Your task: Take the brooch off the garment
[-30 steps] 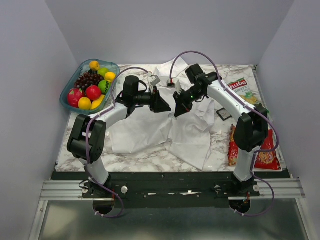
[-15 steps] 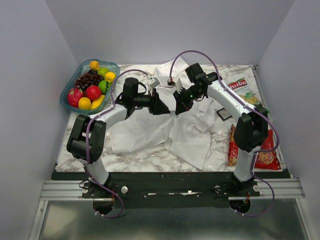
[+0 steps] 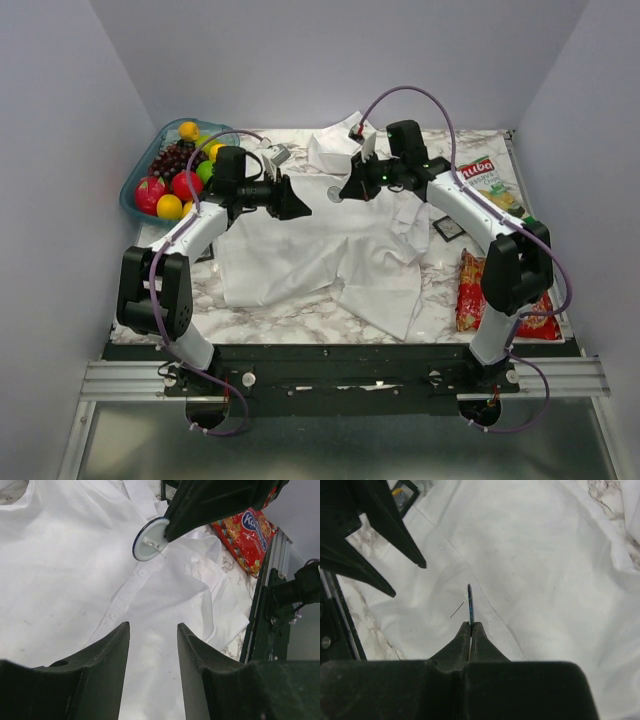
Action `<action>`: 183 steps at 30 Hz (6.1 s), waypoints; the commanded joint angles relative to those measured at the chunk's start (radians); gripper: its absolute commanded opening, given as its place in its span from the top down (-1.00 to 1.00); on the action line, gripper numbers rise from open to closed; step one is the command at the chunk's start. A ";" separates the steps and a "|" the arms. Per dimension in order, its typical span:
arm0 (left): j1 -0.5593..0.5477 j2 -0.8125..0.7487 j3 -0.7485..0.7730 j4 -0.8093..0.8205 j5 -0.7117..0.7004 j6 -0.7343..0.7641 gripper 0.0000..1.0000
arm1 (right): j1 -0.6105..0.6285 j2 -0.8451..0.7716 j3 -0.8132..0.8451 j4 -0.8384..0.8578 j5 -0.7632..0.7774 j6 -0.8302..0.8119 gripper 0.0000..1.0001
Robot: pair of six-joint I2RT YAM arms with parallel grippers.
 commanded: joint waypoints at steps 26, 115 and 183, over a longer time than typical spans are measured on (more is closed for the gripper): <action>-0.125 0.114 0.277 -0.026 0.070 -0.007 -0.06 | -0.070 0.029 0.291 -0.428 -0.390 -0.477 0.99; -0.123 0.230 0.507 -0.666 0.081 0.447 1.00 | -0.047 0.108 0.328 -0.345 -0.403 -0.348 -0.16; -0.082 0.264 0.544 -0.713 0.237 0.425 1.00 | 0.073 0.182 0.380 -0.444 -0.152 -0.502 0.56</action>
